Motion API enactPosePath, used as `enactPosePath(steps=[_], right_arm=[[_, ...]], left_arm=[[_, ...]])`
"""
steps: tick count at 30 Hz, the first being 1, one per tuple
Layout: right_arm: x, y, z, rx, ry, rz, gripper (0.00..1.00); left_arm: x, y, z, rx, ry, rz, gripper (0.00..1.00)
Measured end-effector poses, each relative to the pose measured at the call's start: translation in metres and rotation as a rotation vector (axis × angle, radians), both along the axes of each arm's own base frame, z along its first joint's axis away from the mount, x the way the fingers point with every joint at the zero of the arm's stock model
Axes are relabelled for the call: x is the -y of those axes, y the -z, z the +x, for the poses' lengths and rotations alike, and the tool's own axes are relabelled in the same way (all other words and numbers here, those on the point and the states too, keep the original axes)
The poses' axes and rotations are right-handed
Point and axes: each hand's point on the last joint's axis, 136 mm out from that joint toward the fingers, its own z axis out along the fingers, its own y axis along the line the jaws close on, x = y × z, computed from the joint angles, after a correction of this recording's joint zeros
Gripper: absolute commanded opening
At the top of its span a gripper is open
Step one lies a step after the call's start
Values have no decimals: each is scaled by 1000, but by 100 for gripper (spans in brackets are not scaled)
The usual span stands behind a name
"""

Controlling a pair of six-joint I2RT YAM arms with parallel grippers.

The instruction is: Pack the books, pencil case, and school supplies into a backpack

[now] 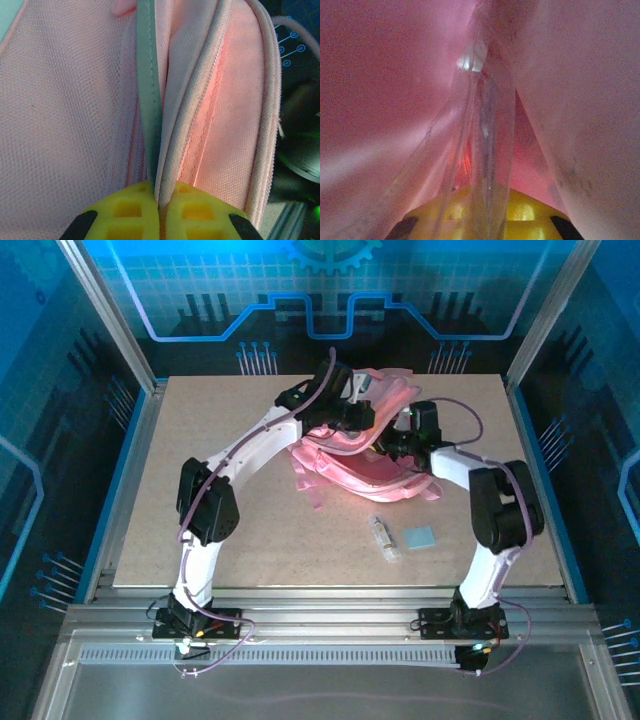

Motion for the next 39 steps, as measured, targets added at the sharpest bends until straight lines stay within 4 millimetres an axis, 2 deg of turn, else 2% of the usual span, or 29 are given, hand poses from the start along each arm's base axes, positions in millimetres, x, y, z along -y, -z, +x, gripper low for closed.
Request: enactPosePath(steps=[2, 4, 6, 8, 11, 15, 20, 23, 25, 26, 27, 29, 31, 34, 39], right_arm=[[-4, 11, 7, -24, -4, 8, 15], [-4, 17, 8, -46, -1, 16, 34], [-4, 14, 8, -42, -8, 24, 50], [-3, 6, 6, -24, -11, 16, 60], [11, -3, -2, -11, 5, -36, 75], [46, -16, -27, 7, 52, -133, 82], [88, -38, -62, 54, 99, -241, 85], [113, -44, -81, 61, 141, -309, 87], [129, -44, -93, 59, 175, -351, 91], [137, -43, -98, 56, 194, -370, 94], [144, -40, -104, 50, 208, -385, 98], [152, -32, -113, 37, 226, -404, 100], [154, -21, -121, 17, 231, -408, 100], [154, -6, -127, -10, 233, -403, 100], [152, 6, -121, -23, 246, -369, 100]], left_arm=[[-2, 1, -2, -1, -7, 0, 0], [-3, 1, -1, 1, -16, -5, 0], [-4, 0, -2, 5, -20, -11, 0], [-4, -2, -2, 14, -24, -20, 0], [-8, -6, 0, 22, -41, -38, 0], [-10, -1, 2, 17, -57, -49, 0], [-9, 0, 3, 10, -66, -61, 0], [-9, 0, 4, 11, -67, -64, 0], [-8, 0, 4, 7, -71, -67, 28], [-9, 0, 4, 2, -76, -70, 48], [-9, -1, 5, 4, -79, -75, 62], [-9, -2, 7, 8, -85, -85, 82], [-15, 0, 8, 5, -98, -84, 87], [-42, 18, 6, -22, -155, -55, 90], [-121, 51, 8, -85, -345, -20, 90]])
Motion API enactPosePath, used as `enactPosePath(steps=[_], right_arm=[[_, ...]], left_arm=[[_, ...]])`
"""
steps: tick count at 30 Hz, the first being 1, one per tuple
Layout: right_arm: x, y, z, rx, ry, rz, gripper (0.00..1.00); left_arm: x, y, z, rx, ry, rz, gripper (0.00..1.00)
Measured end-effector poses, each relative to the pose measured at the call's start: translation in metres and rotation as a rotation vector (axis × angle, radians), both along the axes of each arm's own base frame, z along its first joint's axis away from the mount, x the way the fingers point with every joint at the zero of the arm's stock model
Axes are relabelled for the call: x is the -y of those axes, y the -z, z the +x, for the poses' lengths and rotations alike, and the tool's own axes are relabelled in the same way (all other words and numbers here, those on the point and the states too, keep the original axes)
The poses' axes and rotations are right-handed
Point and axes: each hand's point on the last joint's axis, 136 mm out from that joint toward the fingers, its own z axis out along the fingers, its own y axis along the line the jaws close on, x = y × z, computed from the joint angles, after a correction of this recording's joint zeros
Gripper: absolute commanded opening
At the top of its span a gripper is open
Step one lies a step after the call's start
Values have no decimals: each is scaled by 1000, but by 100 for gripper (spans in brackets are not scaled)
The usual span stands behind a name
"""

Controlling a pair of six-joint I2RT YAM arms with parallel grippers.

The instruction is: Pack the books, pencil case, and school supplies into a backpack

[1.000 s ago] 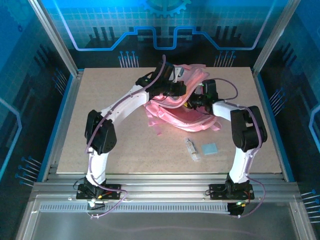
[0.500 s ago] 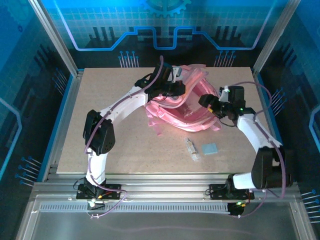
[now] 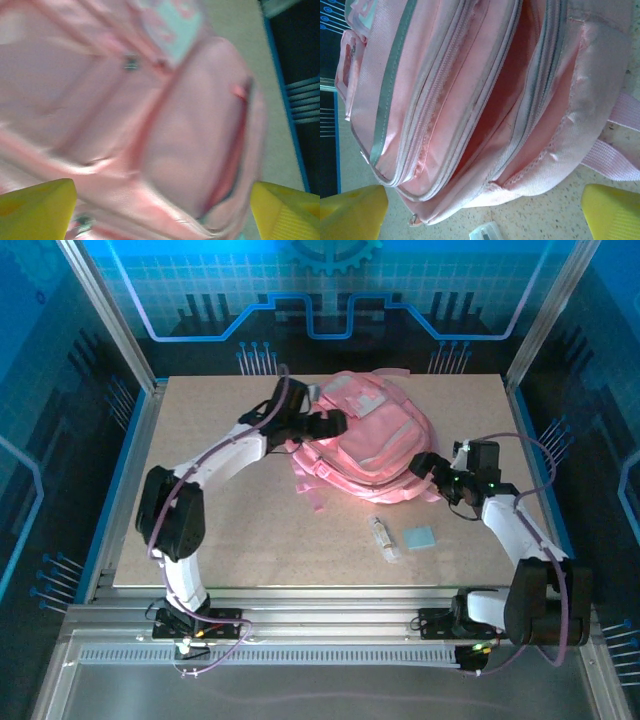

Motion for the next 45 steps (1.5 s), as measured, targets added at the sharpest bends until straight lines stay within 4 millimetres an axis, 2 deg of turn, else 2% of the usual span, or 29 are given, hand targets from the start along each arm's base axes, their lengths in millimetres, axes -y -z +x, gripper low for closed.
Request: enactPosePath(steps=[3, 6, 8, 12, 14, 16, 18, 22, 24, 31, 35, 38, 41, 45], right_arm=[[-5, 10, 6, -13, -5, 19, 100], [-11, 21, 11, -33, -13, 33, 100], [-14, 25, 15, -35, -19, 37, 100], [-18, 33, 23, -42, -29, 37, 99], [-20, 34, 28, -44, -32, 37, 99], [-20, 35, 34, -46, -32, 37, 98], [-19, 36, 42, -46, -30, 34, 98], [-19, 37, 60, -54, -33, 32, 97], [-18, 35, 74, -50, -37, 21, 97], [-18, 7, 129, 16, -61, -43, 98], [-17, -12, 138, 45, -74, -115, 99], [-9, -17, 121, 17, -65, -207, 98], [-13, -35, 94, 21, -81, -293, 93], [-49, -72, 50, 84, -170, -343, 82]], left_arm=[[-44, 24, 6, -41, -129, -3, 90], [-71, 52, 11, -97, -230, -13, 88], [-74, 65, 18, -117, -262, -27, 83], [-67, 95, 35, -166, -296, -52, 65], [-64, 107, 42, -188, -309, -67, 50], [-63, 114, 49, -201, -327, -84, 25], [-60, 112, 54, -192, -332, -113, 0], [-55, 108, 57, -169, -333, -159, 0], [-57, 110, 50, -162, -343, -178, 0], [-67, 110, -8, -183, -408, -238, 0], [-58, 106, -30, -187, -424, -243, 0], [-48, 102, -34, -182, -425, -249, 0], [-40, 99, -35, -174, -430, -262, 0], [-35, 93, -32, -155, -450, -295, 0]])
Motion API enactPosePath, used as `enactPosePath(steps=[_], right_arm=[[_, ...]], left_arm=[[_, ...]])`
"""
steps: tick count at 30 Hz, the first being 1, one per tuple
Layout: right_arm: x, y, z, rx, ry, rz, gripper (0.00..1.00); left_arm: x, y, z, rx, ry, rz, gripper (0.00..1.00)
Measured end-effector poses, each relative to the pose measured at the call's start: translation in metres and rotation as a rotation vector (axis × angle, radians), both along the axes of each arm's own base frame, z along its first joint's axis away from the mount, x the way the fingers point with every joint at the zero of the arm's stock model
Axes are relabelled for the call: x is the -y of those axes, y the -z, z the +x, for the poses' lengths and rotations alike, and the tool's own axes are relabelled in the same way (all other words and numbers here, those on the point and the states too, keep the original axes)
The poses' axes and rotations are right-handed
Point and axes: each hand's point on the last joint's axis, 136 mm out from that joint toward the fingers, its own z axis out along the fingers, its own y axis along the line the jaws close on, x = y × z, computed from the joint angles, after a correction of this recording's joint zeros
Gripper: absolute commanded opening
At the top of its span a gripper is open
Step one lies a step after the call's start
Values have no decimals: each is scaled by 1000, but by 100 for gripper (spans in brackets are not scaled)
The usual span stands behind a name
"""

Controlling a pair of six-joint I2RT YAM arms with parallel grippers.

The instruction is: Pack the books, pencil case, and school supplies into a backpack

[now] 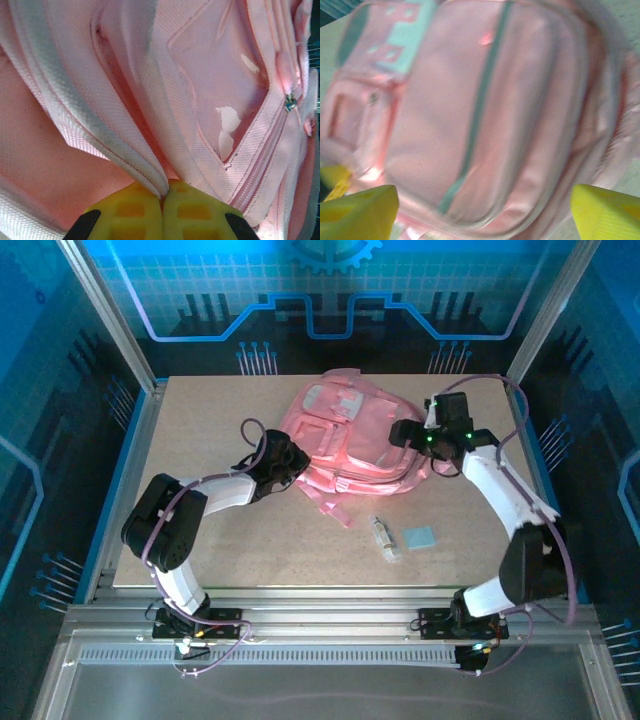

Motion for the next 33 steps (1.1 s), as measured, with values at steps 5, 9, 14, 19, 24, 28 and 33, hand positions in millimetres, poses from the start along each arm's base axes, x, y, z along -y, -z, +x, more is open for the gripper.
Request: enactPosePath(steps=[5, 9, 14, 19, 24, 28, 33], right_arm=[[-57, -4, -46, -5, -119, 30, 62], [-96, 34, -73, -89, -155, 55, 50], [-132, 72, -73, -149, -134, 72, 44], [-158, 103, -63, -177, -103, 96, 41], [-173, 123, -45, -177, -65, 94, 32], [-175, 125, -31, -153, -23, 87, 30], [-173, 128, -21, -141, 11, 65, 2]], left_arm=[[2, -5, 4, 30, -32, -30, 0], [3, -8, 6, 40, -50, -48, 0], [3, -10, 6, 51, -63, -70, 0], [3, -9, 6, 58, -72, -74, 0], [3, -7, 4, 62, -78, -86, 0], [3, -8, 3, 65, -88, -95, 0], [2, -11, 3, 76, -91, -101, 0]])
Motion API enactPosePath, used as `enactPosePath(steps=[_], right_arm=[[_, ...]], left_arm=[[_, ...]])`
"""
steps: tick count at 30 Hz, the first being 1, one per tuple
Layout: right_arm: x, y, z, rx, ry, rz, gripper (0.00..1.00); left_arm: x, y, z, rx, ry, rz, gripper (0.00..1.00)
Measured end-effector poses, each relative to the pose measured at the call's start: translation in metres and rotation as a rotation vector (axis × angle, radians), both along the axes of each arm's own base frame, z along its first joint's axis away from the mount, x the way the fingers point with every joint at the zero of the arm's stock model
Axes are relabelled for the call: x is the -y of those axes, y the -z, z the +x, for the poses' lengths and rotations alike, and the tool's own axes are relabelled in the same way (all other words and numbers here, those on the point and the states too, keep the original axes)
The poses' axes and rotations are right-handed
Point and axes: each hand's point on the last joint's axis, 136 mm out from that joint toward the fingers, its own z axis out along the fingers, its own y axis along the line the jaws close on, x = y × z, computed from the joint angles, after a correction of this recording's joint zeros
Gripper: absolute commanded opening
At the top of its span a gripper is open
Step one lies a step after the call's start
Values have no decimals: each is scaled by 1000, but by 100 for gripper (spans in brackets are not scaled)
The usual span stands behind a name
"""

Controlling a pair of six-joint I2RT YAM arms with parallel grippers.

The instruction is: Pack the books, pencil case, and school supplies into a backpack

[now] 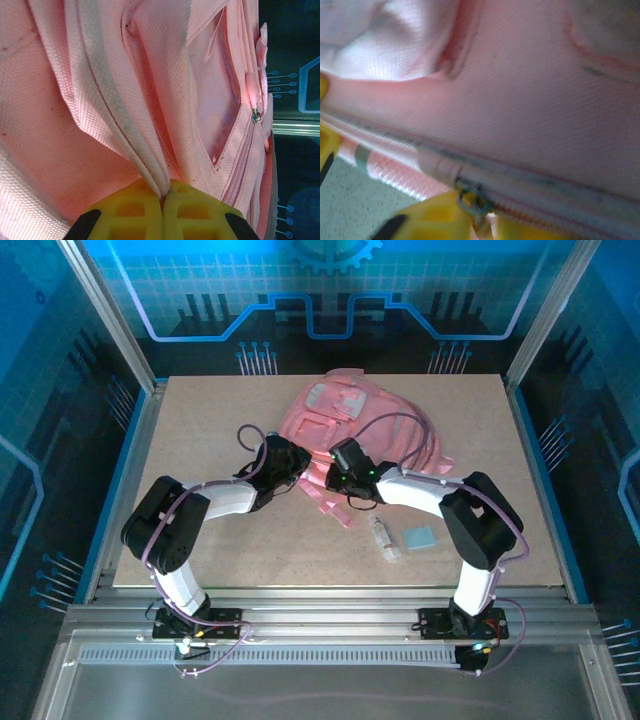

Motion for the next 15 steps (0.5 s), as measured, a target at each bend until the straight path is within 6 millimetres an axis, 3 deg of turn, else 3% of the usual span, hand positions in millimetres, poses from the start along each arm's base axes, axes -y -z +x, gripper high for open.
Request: enactPosePath(steps=[8, 15], right_arm=[[4, -3, -2, 12, -19, -11, 0], [29, -22, -14, 25, -129, -27, 0]], left_arm=[[-2, 0, 1, 5, -3, 6, 0], [-9, -4, 7, 15, 41, 16, 0]])
